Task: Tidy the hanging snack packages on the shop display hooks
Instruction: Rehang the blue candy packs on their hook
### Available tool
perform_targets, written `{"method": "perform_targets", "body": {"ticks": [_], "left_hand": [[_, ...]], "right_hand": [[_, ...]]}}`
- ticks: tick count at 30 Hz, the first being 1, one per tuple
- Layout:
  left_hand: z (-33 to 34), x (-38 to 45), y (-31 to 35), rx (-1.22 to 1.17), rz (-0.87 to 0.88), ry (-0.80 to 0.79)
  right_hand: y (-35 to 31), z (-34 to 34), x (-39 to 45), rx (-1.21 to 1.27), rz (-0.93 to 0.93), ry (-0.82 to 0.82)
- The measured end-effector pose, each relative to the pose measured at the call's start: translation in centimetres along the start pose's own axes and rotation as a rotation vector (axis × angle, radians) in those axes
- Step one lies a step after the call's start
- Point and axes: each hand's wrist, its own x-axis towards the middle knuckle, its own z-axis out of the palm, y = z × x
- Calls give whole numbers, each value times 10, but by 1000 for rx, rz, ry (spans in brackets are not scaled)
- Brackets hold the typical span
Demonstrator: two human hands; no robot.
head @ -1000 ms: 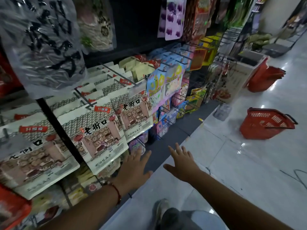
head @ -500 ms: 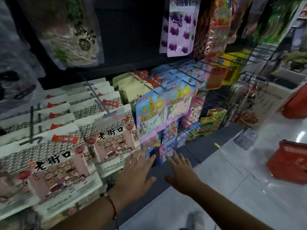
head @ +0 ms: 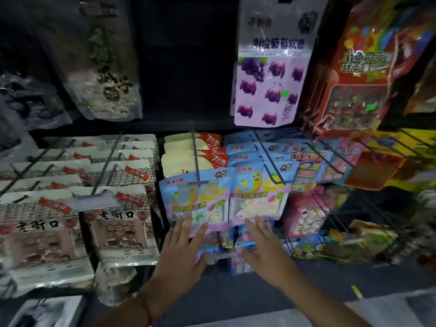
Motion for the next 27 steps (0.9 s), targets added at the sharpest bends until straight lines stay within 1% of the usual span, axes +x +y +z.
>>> {"method": "perform_targets", "body": {"ticks": [2, 5, 7, 10, 14, 17, 19, 21, 24, 27], "left_hand": [[-12, 0, -1, -39, -46, 89], [-33, 4, 1, -234, -146, 196], [-40, 13, -1, -331, -191, 292], [-47, 24, -7, -464, -258, 333], [-60, 31, -8, -589, -309, 322], [-66, 29, -6, -699, -237, 299], [-65, 22, -5, -725, -219, 317], [-69, 11, -1, -717, -215, 392], [-72, -6, -1, -797, -237, 489], [-77, -17, -5, -940, -266, 479]], "right_hand": [[-13, -7, 15, 184, -40, 37], [-46, -21, 34, 529, -58, 115], [-69, -31, 48, 715, -32, 179], [-87, -33, 71, 858, -1, 265], [-99, -33, 83, 908, 55, 324], [-101, -36, 71, 885, 52, 349], [-94, -37, 60, 869, 6, 323], [-84, -38, 47, 851, -24, 250], [-70, -44, 27, 864, -40, 158], [-59, -50, 11, 894, -20, 178]]}}
